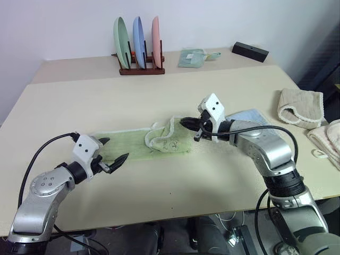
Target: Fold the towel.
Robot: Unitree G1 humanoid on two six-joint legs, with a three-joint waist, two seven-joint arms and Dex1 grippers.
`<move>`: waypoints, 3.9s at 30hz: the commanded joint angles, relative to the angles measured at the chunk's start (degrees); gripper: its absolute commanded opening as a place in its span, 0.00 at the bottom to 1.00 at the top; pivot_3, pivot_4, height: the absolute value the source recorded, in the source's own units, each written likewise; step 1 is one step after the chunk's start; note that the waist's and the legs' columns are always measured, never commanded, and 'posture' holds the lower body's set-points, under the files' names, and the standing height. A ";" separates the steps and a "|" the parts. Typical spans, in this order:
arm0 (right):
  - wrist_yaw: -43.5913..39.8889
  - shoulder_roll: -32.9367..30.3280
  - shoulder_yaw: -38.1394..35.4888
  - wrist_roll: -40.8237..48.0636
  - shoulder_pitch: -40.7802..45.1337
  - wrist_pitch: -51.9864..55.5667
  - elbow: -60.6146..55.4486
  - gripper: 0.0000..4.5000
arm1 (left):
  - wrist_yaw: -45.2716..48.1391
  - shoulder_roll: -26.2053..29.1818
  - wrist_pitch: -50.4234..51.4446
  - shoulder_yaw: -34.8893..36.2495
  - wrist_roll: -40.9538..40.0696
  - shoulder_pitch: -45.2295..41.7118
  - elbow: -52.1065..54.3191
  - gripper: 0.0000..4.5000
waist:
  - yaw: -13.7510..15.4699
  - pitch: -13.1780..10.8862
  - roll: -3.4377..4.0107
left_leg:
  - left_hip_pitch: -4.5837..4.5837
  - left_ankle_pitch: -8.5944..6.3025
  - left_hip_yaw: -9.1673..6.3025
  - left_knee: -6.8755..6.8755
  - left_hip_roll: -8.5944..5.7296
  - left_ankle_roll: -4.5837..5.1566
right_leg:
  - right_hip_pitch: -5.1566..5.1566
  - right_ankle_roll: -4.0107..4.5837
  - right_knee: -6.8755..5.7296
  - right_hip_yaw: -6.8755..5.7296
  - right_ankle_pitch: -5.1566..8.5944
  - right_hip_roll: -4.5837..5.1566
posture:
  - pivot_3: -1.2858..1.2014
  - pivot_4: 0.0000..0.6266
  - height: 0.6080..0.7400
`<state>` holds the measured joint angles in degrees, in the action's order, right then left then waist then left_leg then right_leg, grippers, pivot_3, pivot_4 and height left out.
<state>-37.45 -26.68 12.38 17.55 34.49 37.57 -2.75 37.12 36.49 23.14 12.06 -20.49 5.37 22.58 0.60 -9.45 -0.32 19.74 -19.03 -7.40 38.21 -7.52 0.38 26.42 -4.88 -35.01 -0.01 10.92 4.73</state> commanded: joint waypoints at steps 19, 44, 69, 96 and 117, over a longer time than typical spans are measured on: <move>-1.41 13.83 8.01 -14.40 0.88 -21.78 21.12 0.02 | -3.29 -2.03 0.13 0.85 -0.01 3.78 6.11 1.00 | -0.24 0.04 -0.01 | -0.18 0.00 0.00 -0.01 0.03 -0.06 | -0.14 0.03 -0.05 0.01 -0.01 -0.08 | 0.52 0.24 1.00; -15.52 5.53 5.09 -8.80 2.68 -25.02 -1.85 0.99 | -40.41 -27.02 19.46 21.90 -39.70 11.28 8.83 1.00 | 0.28 0.02 -0.14 | -0.23 -0.05 -0.07 0.05 0.10 -0.10 | -0.32 0.02 0.01 -0.05 0.00 -0.09 | 0.52 0.24 1.00; -14.68 -1.09 2.16 -7.28 -7.34 -18.68 -12.08 1.00 | -43.60 -13.10 13.23 24.99 -40.26 -3.54 -0.71 0.01 | 0.03 0.05 -0.15 | -0.23 -0.04 -0.06 0.01 0.12 -0.24 | -0.20 0.05 -0.02 -0.01 0.00 -0.17 | 0.52 0.24 1.00; -12.00 -2.63 1.59 -10.42 -9.22 -21.05 -8.48 1.00 | -10.16 0.87 14.99 -19.16 -12.79 -15.85 6.03 0.01 | 0.19 0.00 -0.21 | -0.19 -0.07 0.08 -0.07 0.17 -0.22 | -0.12 0.06 0.04 0.07 0.00 -0.18 | 0.52 0.24 1.00; -10.85 3.07 -1.01 -3.13 -3.25 -12.85 -9.76 0.00 | -15.01 -1.03 17.79 7.06 -23.75 -10.93 6.69 0.16 | 0.11 0.00 -0.21 | -0.22 -0.06 0.05 -0.03 0.19 -0.25 | -0.14 0.08 0.00 0.06 -0.01 -0.21 | 0.52 0.24 1.00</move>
<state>-48.70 -24.42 12.06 12.59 29.76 23.80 -9.99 21.96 34.98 42.19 19.57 -45.94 -4.89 29.31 0.71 -9.45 -0.52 19.53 -19.09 -7.35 38.18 -7.34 0.14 26.28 -4.80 -35.00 0.05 10.91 4.52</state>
